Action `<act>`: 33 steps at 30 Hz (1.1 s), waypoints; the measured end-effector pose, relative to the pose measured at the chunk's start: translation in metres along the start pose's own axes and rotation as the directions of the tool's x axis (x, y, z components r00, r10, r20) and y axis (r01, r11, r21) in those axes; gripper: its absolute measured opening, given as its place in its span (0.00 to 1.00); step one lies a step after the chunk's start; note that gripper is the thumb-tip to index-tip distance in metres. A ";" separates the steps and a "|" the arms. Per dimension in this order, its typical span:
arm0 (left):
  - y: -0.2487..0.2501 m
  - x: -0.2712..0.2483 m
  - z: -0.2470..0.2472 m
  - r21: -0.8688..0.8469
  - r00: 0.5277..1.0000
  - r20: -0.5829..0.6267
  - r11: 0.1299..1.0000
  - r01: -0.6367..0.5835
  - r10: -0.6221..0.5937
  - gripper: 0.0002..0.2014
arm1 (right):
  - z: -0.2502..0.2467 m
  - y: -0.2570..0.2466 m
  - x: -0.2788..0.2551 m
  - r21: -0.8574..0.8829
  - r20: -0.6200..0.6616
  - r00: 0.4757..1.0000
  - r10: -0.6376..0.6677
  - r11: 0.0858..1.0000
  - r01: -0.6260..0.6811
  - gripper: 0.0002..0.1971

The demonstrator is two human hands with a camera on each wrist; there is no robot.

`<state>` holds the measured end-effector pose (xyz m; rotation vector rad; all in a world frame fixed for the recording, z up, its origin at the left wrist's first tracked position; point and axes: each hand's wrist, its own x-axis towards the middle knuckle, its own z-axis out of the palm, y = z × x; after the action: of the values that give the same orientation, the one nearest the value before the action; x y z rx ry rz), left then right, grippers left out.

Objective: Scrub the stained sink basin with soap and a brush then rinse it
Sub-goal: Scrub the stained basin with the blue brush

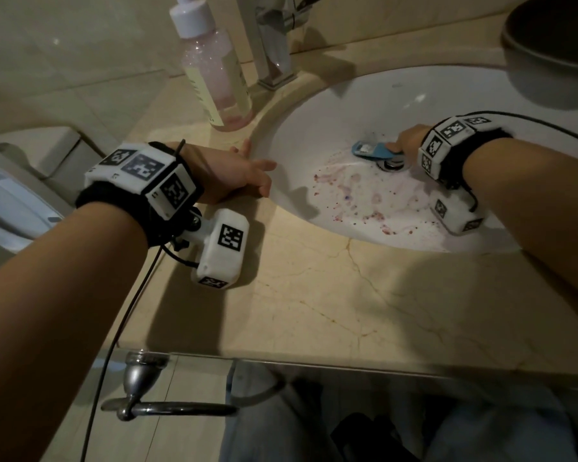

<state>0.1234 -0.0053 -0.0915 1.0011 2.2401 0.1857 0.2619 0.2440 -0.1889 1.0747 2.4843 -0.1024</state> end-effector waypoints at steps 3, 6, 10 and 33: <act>-0.002 0.000 -0.001 0.004 1.000 -0.001 1.000 -0.006 0.006 0.33 | 0.000 0.001 0.000 0.105 0.006 0.998 -0.064 0.992 0.063 0.20; -0.001 -0.002 -0.001 -0.022 1.000 0.003 1.000 -0.009 0.009 0.33 | -0.001 -0.008 -0.006 0.167 0.165 0.972 -0.169 0.976 0.141 0.29; -0.001 -0.002 0.000 -0.027 1.000 0.009 1.000 -0.013 0.013 0.33 | 0.000 -0.019 -0.001 0.160 0.002 0.987 -0.162 0.974 0.160 0.17; -0.007 0.010 -0.004 -0.019 0.999 0.042 1.000 -0.015 0.015 0.35 | 0.000 -0.031 0.000 0.171 0.030 0.967 -0.253 0.954 0.244 0.23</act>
<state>0.1116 -0.0025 -0.0969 1.0030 2.1894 0.1906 0.2398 0.2226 -0.1924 0.8035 2.5884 -0.4149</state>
